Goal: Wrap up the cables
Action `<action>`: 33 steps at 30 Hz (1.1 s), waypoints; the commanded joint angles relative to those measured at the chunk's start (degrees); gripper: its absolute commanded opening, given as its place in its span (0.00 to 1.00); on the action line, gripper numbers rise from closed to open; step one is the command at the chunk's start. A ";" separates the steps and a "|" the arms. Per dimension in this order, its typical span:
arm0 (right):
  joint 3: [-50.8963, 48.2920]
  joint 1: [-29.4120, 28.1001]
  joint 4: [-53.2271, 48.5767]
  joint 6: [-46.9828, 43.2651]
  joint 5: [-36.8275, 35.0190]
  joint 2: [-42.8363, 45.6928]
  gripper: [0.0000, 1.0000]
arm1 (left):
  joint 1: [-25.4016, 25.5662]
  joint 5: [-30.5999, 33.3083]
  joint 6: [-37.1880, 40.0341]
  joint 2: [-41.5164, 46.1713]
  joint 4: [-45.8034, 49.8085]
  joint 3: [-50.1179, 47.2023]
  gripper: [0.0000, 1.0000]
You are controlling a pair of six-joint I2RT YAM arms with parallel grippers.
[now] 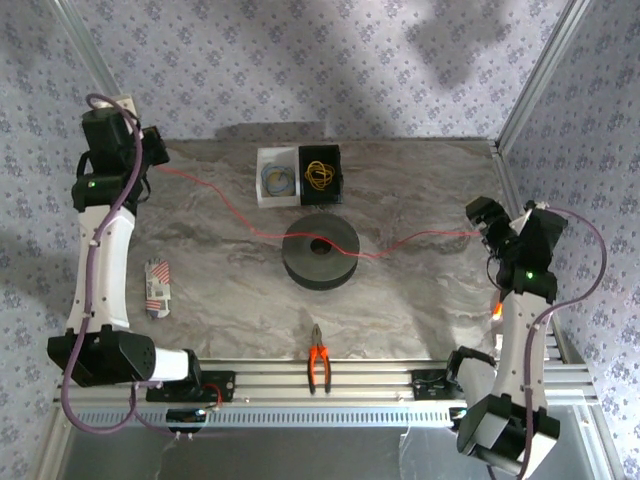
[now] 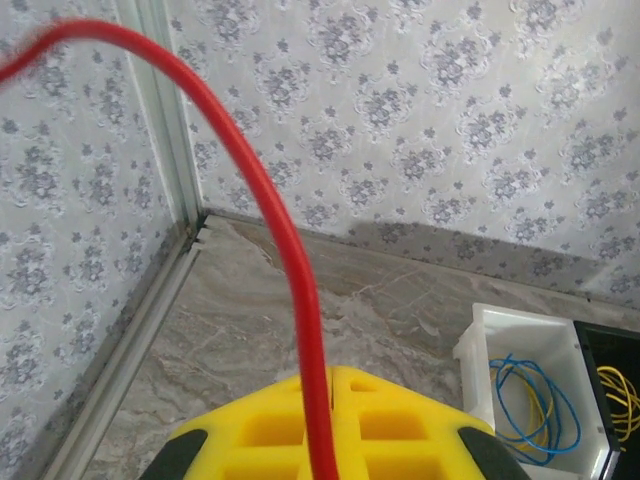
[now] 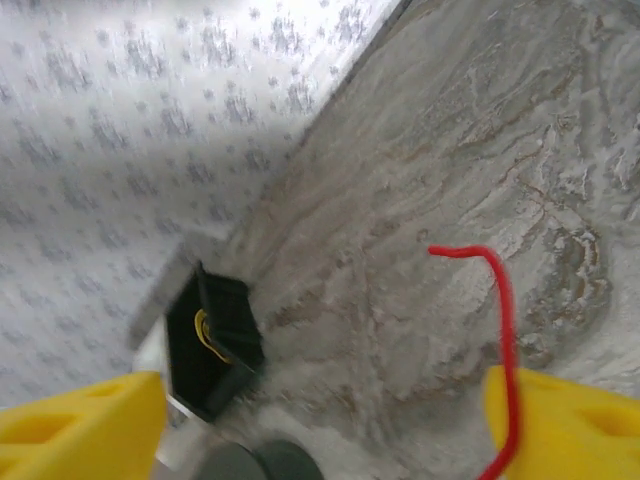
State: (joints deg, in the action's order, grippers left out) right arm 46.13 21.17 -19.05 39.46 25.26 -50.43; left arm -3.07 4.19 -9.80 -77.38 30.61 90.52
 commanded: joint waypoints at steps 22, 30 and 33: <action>23.76 -18.54 -34.74 -27.99 -23.82 -24.52 1.00 | 4.74 15.15 3.86 -4.90 -3.66 4.27 0.00; 27.56 -22.35 -38.72 -31.61 -28.24 -29.09 1.00 | 6.00 16.00 4.69 -6.94 -4.17 5.69 0.00; 26.77 -23.90 -36.36 -32.15 -27.25 -27.70 1.00 | 6.34 15.94 4.73 -7.25 -4.16 5.90 0.00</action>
State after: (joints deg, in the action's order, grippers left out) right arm 72.05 -1.48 -54.43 9.43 -0.30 -79.05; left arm 2.81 18.96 -6.22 -84.33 28.23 94.26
